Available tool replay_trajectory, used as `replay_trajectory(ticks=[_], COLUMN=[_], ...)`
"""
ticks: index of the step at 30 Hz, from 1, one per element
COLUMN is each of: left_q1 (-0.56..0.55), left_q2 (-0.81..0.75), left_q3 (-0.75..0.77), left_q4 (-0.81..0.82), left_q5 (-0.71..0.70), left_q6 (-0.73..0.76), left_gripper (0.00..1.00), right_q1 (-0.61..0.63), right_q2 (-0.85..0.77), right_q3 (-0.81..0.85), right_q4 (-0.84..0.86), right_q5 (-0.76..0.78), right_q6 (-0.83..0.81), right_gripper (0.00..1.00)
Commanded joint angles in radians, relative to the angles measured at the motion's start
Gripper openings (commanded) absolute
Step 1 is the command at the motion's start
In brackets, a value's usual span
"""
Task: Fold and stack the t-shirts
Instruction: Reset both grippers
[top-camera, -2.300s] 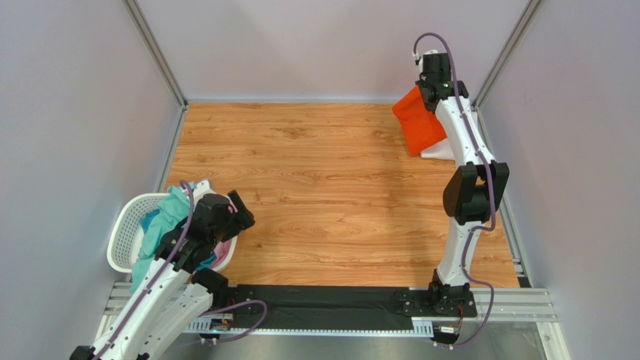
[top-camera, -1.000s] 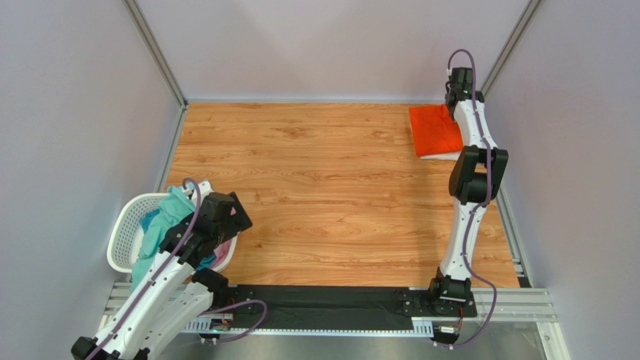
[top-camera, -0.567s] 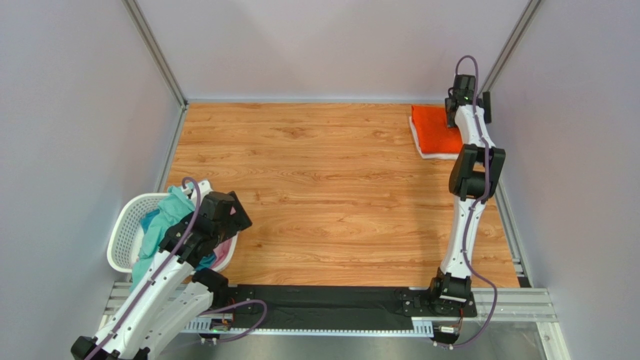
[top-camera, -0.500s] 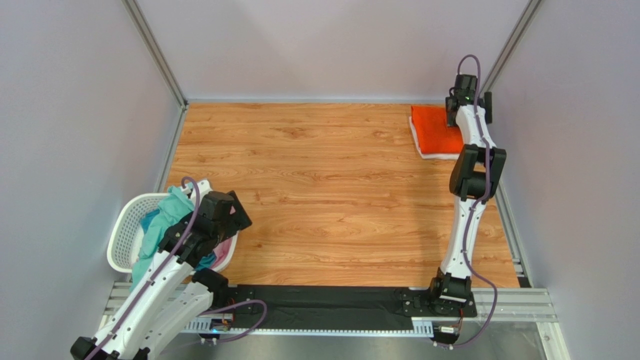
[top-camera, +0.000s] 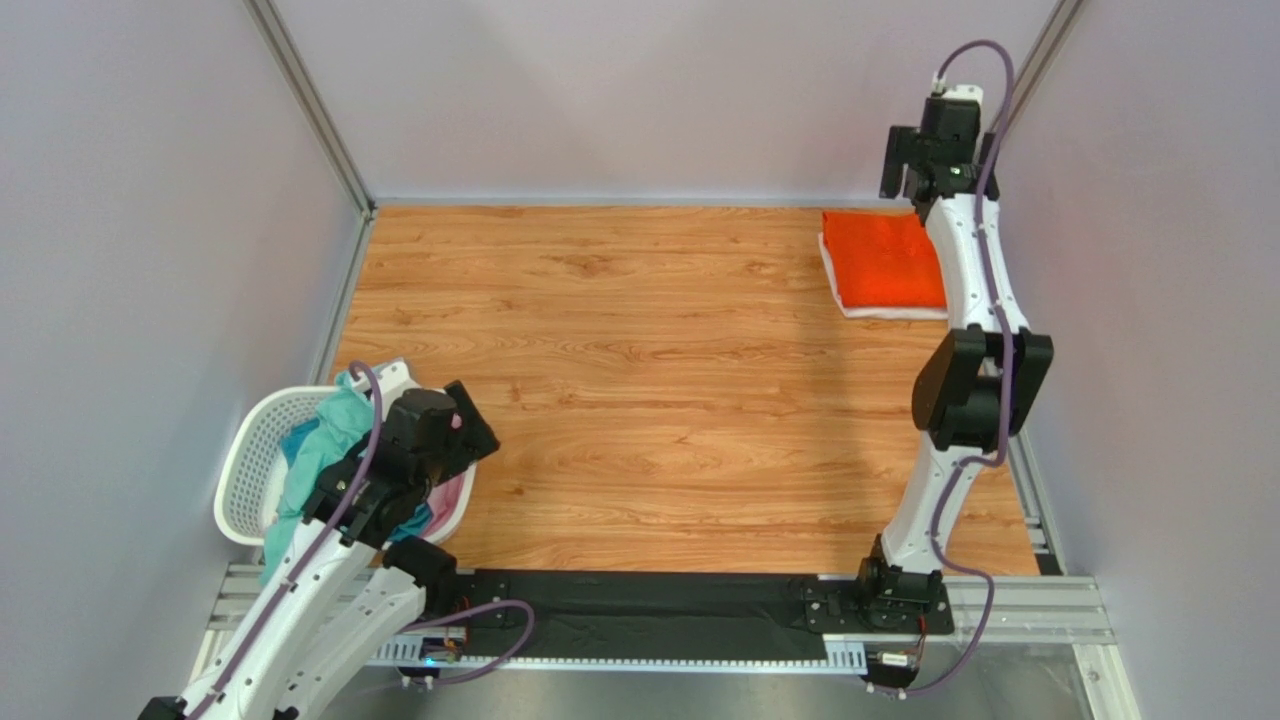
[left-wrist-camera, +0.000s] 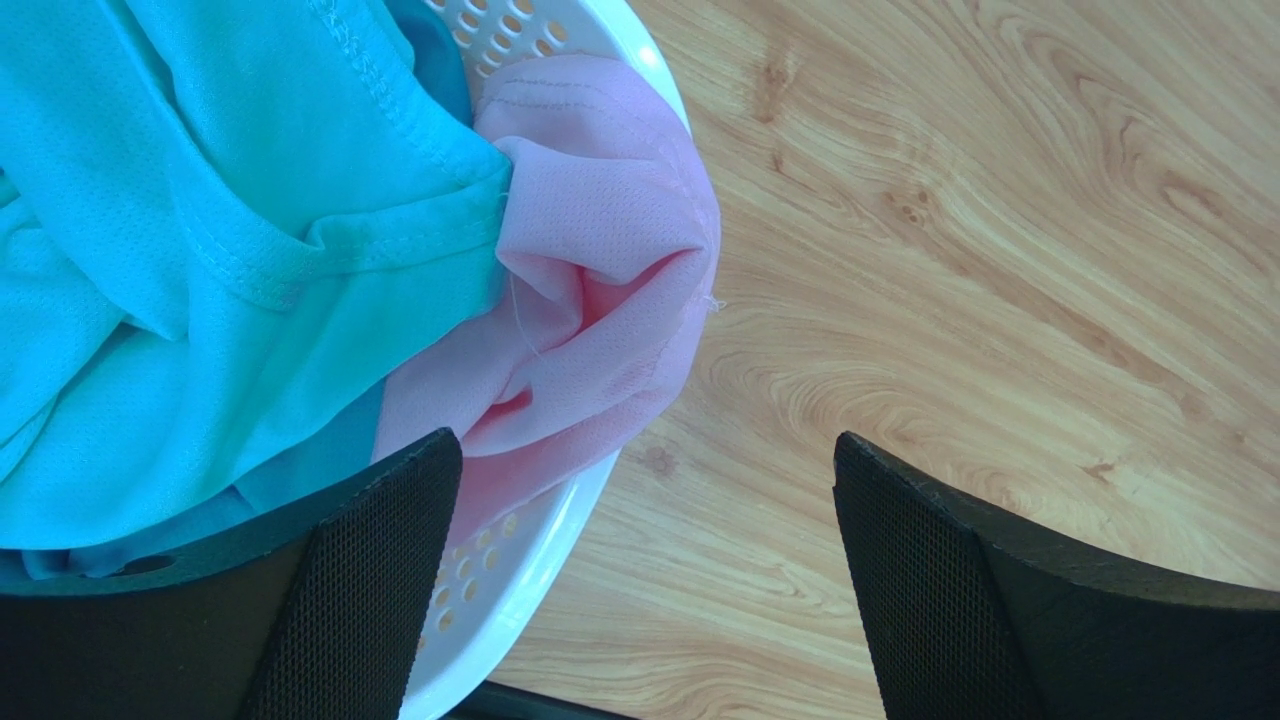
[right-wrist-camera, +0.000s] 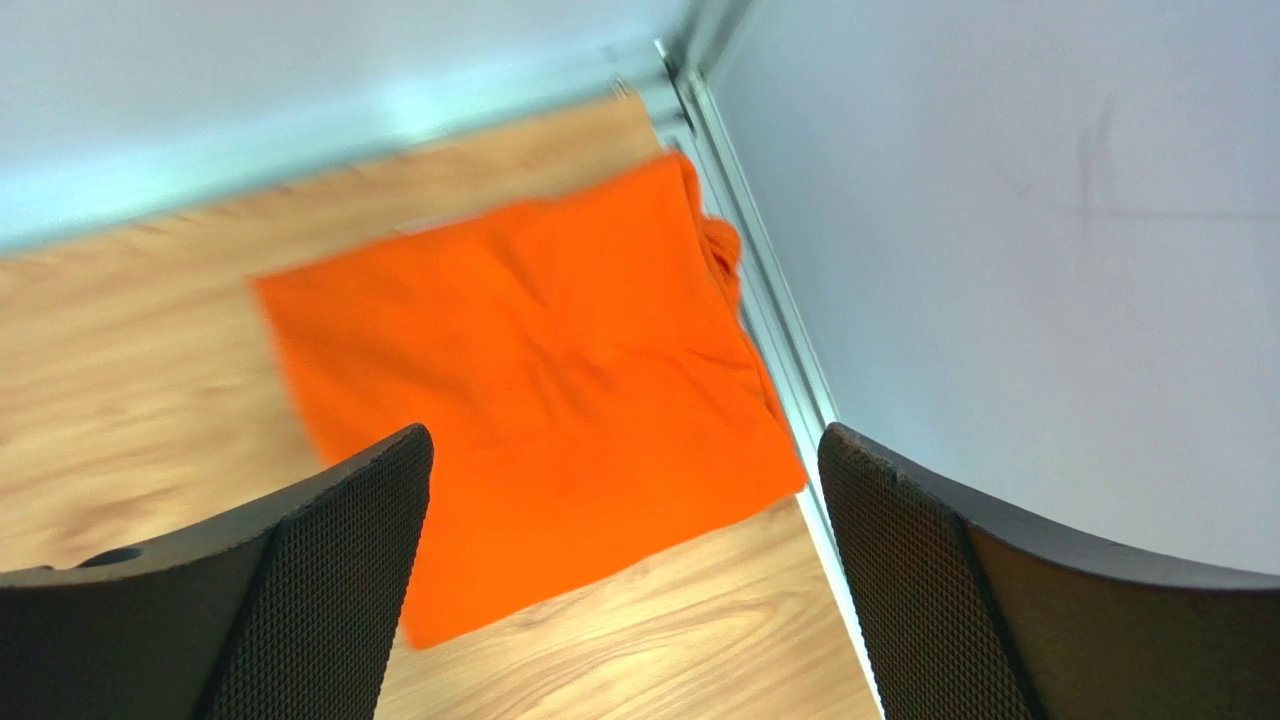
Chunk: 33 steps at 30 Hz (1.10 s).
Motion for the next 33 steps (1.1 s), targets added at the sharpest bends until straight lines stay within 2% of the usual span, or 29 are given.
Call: replay_trajectory(ticks=[1, 11, 14, 15, 18, 21, 22, 25, 28, 33], left_q1=[-0.006, -0.004, -0.004, -0.004, -0.004, -0.004, -0.004, -0.004, -0.004, -0.006], left_q2=[-0.030, -0.071, -0.079, -0.079, -0.081, -0.078, -0.076, -0.075, -0.075, -0.079], left_q3=[0.016, 0.007, 0.007, 0.004, -0.005, -0.016, -0.014, -0.020, -0.026, -0.027], left_q4=[0.006, 0.033, 0.036, 0.035, 0.039, 0.050, 0.053, 0.061, 0.064, 0.070], left_q5=[0.012, 0.052, 0.047, 0.053, 0.053, 0.070, 0.073, 0.072, 0.101, 0.096], left_q6=[-0.009, 0.003, 0.003, 0.005, 0.002, 0.006, 0.008, 0.011, 0.015, 0.015], left_gripper=[1.00, 1.00, 1.00, 1.00, 1.00, 1.00, 1.00, 1.00, 1.00, 1.00], right_q1=[0.000, -0.001, 0.003, 0.007, 0.043, 0.100, 0.161, 0.239, 0.287, 0.290], right_q2=[-0.160, -0.242, -0.355, -0.442, -0.625, -0.777, -0.817, -0.975, -1.128, -1.395], right_q3=[-0.038, -0.133, -0.306, -0.445, -0.723, -0.866, -0.959, -1.165, -1.308, -1.428], right_q4=[-0.005, -0.077, -0.050, 0.016, 0.122, 0.093, 0.087, 0.072, 0.046, -0.025], right_q5=[-0.132, -0.298, -0.316, -0.332, -0.362, -0.312, -0.303, -0.287, -0.306, -0.405], right_q6=[0.099, 0.250, 0.349, 0.400, 0.438, 0.493, 0.529, 0.602, 0.637, 0.663], right_gripper=[1.00, 1.00, 1.00, 1.00, 1.00, 1.00, 1.00, 1.00, 1.00, 1.00])
